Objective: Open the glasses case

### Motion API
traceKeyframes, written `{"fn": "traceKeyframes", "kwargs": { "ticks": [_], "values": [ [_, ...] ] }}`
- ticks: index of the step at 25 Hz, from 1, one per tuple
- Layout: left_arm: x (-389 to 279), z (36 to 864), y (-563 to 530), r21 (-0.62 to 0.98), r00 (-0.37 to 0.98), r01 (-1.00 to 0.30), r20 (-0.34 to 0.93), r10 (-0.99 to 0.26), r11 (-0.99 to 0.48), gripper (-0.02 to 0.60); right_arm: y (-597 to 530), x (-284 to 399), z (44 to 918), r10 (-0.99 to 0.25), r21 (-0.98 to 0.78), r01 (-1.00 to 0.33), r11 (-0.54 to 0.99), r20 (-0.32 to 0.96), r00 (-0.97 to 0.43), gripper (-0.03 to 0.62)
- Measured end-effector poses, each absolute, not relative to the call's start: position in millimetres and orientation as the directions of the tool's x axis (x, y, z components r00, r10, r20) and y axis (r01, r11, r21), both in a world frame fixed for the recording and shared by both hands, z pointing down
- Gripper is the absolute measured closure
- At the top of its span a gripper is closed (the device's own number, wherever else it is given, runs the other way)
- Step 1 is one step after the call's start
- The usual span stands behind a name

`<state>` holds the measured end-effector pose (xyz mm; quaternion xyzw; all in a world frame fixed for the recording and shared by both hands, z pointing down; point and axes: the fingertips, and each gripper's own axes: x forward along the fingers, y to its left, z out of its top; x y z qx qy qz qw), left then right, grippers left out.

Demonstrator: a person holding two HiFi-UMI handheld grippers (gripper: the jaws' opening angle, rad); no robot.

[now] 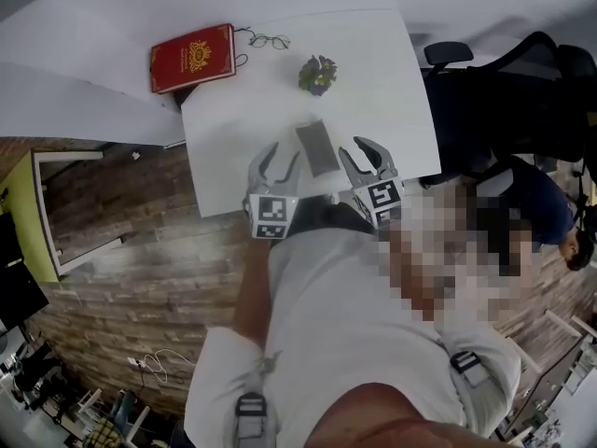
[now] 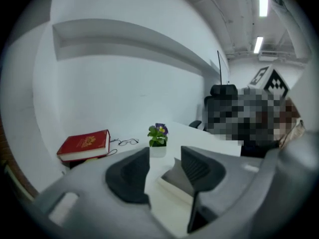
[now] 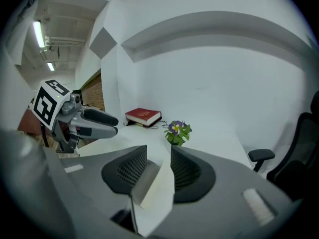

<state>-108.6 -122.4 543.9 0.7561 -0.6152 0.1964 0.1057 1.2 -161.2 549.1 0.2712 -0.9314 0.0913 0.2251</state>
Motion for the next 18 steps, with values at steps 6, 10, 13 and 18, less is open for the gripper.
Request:
{"fn": "traceKeyframes", "kwargs": {
  "ticks": [6, 10, 13, 18],
  "values": [
    [-98.8, 519.6, -115.4, -0.105, 0.105, -0.983, 0.368, -0.924, -0.153, 0.387, -158.7, 9.9, 527.1, -0.450, -0.028, -0.509, 0.860, 0.427, -0.784, 0.456],
    [-91.2, 507.8, -113.5, -0.120, 0.074, -0.985, 0.340, -0.938, -0.122, 0.387, -158.3, 16.3, 520.3, -0.437, -0.026, -0.489, 0.872, 0.409, -0.801, 0.456],
    [-86.3, 503.5, -111.4, -0.130, 0.055, -0.986, 0.330, -0.942, -0.103, 0.387, -158.4, 20.1, 517.7, -0.431, -0.027, -0.480, 0.877, 0.399, -0.809, 0.456],
    [-82.5, 501.5, -111.0, -0.149, 0.028, -0.986, 0.327, -0.945, -0.080, 0.387, -162.4, 23.2, 514.4, -0.425, -0.028, -0.470, 0.882, 0.383, -0.820, 0.456]
  ]
}}
